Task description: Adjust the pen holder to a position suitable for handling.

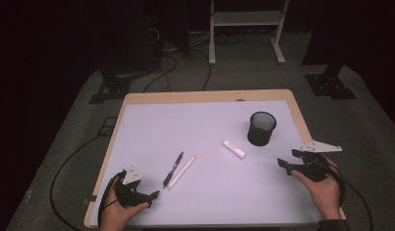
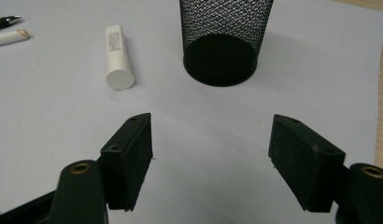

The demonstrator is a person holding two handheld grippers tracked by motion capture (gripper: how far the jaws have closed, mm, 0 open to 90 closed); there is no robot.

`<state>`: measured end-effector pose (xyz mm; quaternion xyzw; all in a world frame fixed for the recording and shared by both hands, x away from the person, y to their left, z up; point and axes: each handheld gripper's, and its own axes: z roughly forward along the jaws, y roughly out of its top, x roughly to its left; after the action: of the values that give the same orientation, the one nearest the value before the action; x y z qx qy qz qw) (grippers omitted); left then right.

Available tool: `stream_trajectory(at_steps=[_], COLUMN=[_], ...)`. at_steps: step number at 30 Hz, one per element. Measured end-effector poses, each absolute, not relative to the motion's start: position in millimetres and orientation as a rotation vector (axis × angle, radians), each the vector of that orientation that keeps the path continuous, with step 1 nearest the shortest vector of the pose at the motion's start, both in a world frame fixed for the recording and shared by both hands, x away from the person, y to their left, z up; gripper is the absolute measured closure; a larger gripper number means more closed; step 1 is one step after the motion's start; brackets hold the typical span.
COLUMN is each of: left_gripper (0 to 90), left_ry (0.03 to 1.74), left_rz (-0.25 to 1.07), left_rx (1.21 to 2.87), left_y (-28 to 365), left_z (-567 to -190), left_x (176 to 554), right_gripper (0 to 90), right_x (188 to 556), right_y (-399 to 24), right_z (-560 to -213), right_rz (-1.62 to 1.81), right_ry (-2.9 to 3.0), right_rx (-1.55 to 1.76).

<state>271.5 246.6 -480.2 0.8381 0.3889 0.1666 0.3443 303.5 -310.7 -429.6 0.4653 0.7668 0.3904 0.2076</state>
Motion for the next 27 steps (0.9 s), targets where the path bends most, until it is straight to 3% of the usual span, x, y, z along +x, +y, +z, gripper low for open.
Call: stream_trajectory(at_steps=[27], left_gripper=[0.0], left_ry=[1.011], left_rz=[0.432], left_rx=[2.177], left_y=[246.6], left_z=[-480.3], left_x=[271.5], right_gripper=[30.8], right_x=[330.2], right_y=[-308.8], right_z=[-406.7], right_rz=[1.081], right_ry=[2.125], right_rx=[1.303])
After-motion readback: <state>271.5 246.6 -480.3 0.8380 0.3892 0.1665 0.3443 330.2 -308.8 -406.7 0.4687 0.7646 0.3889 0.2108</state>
